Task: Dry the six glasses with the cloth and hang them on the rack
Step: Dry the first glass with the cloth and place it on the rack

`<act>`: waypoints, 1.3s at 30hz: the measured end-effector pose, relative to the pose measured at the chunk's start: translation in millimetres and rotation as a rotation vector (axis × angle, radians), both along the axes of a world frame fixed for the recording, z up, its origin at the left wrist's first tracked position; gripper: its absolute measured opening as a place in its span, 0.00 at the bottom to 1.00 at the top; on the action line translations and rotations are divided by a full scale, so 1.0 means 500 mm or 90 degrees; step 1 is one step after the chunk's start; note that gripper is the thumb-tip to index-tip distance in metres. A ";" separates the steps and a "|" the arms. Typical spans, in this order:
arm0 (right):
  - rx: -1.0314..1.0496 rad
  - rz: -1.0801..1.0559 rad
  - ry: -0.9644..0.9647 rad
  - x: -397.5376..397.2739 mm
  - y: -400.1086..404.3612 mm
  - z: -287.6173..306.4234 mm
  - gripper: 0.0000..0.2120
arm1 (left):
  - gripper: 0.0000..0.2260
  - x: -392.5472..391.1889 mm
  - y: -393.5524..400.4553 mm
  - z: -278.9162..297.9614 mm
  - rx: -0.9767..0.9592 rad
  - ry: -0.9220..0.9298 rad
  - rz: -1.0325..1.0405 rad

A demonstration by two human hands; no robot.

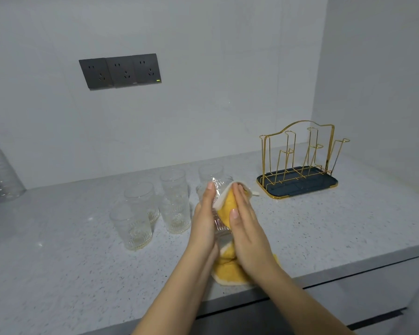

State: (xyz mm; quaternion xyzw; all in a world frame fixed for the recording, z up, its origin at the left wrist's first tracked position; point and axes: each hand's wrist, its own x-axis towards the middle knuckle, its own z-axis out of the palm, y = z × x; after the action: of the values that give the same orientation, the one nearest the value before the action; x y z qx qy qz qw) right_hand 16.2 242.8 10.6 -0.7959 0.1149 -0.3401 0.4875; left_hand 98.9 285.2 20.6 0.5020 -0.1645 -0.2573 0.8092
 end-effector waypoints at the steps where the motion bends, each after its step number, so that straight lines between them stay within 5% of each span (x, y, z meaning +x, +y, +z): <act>1: 0.016 -0.007 0.006 0.003 -0.009 0.006 0.20 | 0.31 -0.003 0.001 -0.001 -0.001 0.005 -0.011; 5: 0.244 -0.015 0.047 0.015 -0.056 0.028 0.23 | 0.15 -0.019 -0.004 0.003 0.010 0.013 -0.052; 12: 0.008 -0.003 0.018 0.003 -0.007 0.009 0.23 | 0.27 0.017 0.001 -0.004 0.050 0.003 0.023; 19: 0.222 -0.005 0.073 0.026 -0.044 0.037 0.23 | 0.23 -0.007 0.005 -0.006 0.011 -0.046 -0.006; 23: 0.149 0.009 0.027 0.011 -0.019 0.025 0.20 | 0.33 0.007 0.003 -0.010 -0.030 0.032 -0.008; 28: 0.060 -0.027 -0.012 0.002 -0.011 0.017 0.18 | 0.20 0.016 0.011 -0.011 0.053 -0.063 -0.030; 31: 0.145 -0.039 0.027 0.013 -0.038 0.035 0.20 | 0.15 0.006 0.008 0.001 0.095 -0.086 -0.021; 34: 0.211 -0.049 0.054 0.018 -0.043 0.042 0.21 | 0.20 0.001 0.001 0.009 0.065 -0.041 -0.042; 39: 0.093 -0.026 0.020 0.005 -0.014 0.015 0.20 | 0.27 0.020 0.003 -0.004 0.024 -0.016 -0.078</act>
State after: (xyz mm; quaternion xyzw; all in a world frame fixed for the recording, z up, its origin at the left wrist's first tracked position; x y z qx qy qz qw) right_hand 18.5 235.8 17.9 -0.7612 0.1631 -0.3280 0.5352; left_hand 109.1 286.8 18.9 0.5095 -0.2005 -0.3032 0.7799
